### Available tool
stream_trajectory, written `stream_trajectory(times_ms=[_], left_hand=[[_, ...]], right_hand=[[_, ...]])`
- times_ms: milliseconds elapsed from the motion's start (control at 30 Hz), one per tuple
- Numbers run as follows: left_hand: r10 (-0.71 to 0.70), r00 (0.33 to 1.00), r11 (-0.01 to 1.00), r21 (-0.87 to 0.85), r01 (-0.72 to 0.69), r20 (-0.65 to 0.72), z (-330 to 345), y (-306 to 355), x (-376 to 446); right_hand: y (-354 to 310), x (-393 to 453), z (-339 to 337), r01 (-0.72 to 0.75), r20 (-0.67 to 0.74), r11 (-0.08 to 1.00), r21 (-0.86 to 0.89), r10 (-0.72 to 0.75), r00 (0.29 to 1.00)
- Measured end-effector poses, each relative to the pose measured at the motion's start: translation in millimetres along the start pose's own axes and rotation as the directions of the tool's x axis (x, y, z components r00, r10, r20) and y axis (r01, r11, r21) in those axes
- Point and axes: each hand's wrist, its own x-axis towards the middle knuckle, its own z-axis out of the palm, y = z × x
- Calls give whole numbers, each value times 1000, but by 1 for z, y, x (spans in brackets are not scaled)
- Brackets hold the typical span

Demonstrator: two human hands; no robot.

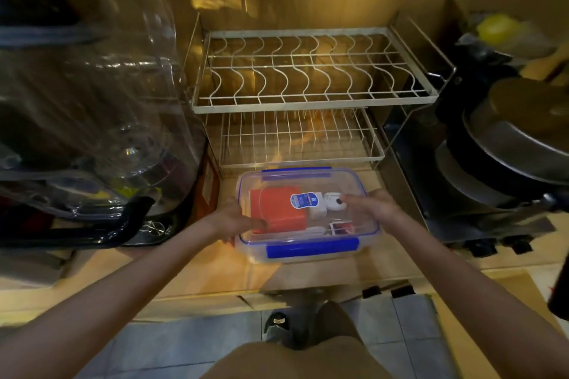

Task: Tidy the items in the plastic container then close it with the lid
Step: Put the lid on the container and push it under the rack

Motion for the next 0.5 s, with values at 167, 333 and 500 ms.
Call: stream_trajectory(times_ms=[167, 333, 500], left_hand=[[80, 996, 997, 24, -79, -45, -16, 11, -30], [205, 975, 979, 22, -204, -85, -38, 30, -76], [347, 937, 938, 12, -347, -31, -57, 48, -123]], right_hand=[[-25, -29, -29, 95, -16, 995, 15, -95, 995], [-59, -50, -58, 225, 90, 970, -91, -217, 972], [-92, -84, -91, 353, 140, 921, -163, -333, 933]])
